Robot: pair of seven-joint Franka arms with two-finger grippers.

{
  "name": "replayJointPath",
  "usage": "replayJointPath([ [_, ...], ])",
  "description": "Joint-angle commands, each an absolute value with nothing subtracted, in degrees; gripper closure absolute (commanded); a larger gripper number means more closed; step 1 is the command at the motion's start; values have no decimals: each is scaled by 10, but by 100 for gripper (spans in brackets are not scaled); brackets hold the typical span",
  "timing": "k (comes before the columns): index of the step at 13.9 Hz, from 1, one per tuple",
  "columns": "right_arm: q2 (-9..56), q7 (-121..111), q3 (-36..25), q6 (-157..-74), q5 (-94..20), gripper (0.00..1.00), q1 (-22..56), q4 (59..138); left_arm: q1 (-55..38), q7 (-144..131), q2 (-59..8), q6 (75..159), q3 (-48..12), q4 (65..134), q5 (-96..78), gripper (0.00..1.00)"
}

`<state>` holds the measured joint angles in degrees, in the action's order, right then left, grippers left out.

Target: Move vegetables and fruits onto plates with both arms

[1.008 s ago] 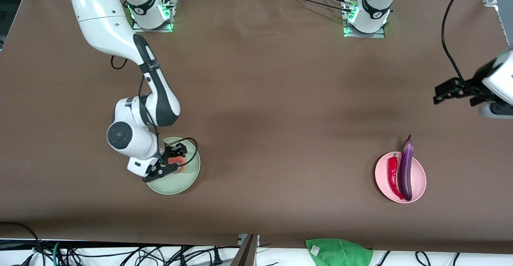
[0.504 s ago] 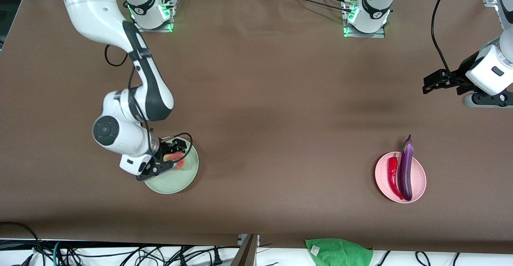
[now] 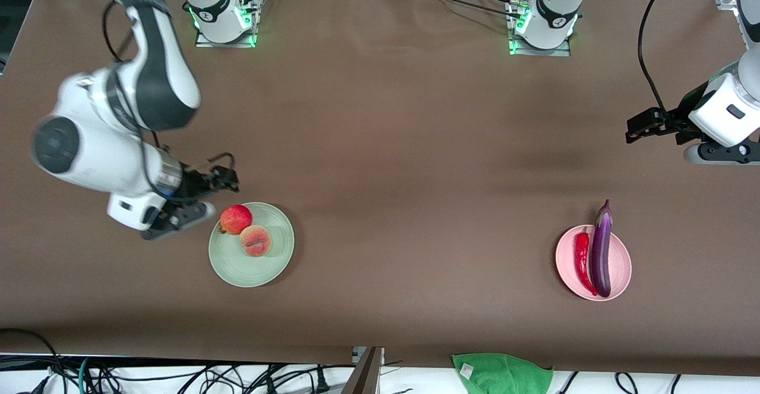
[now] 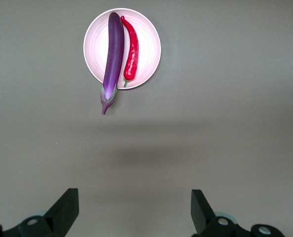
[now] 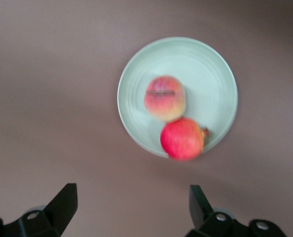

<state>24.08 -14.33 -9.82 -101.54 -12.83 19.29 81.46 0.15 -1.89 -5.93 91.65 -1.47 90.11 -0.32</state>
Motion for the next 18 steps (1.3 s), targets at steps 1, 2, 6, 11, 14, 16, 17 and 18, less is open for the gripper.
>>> replayJointPath([
  [1, 163, -144, -104, -998, -107, 0, 192, 880, 1, -22, -67, 915, -15, 885, -6, 0],
  [2, 136, -135, -103, -991, -80, 0, 192, 901, 1, -22, -68, 915, -15, 884, -7, 0],
  [6, 51, -46, -77, -980, -21, 0, 192, 975, 16, -21, -79, 914, -15, 869, -11, 0],
  [11, 28, -57, -25, -949, 18, 0, 124, 966, 16, -21, -79, 914, -15, 868, -7, 0],
  [14, 32, -83, -29, -940, 16, 0, 123, 944, 14, -22, -81, 914, -16, 862, -5, 0],
  [16, 48, -84, -33, -940, 13, 0, 116, 926, 15, -21, -86, 913, -16, 853, -5, 0],
  [17, 53, -83, -38, -939, 10, 0, 113, 913, 14, -22, -87, 913, -16, 853, -4, 0],
  [18, 57, -82, -38, -939, 8, 0, 113, 904, 11, -22, -88, 913, -16, 853, -4, 0],
])
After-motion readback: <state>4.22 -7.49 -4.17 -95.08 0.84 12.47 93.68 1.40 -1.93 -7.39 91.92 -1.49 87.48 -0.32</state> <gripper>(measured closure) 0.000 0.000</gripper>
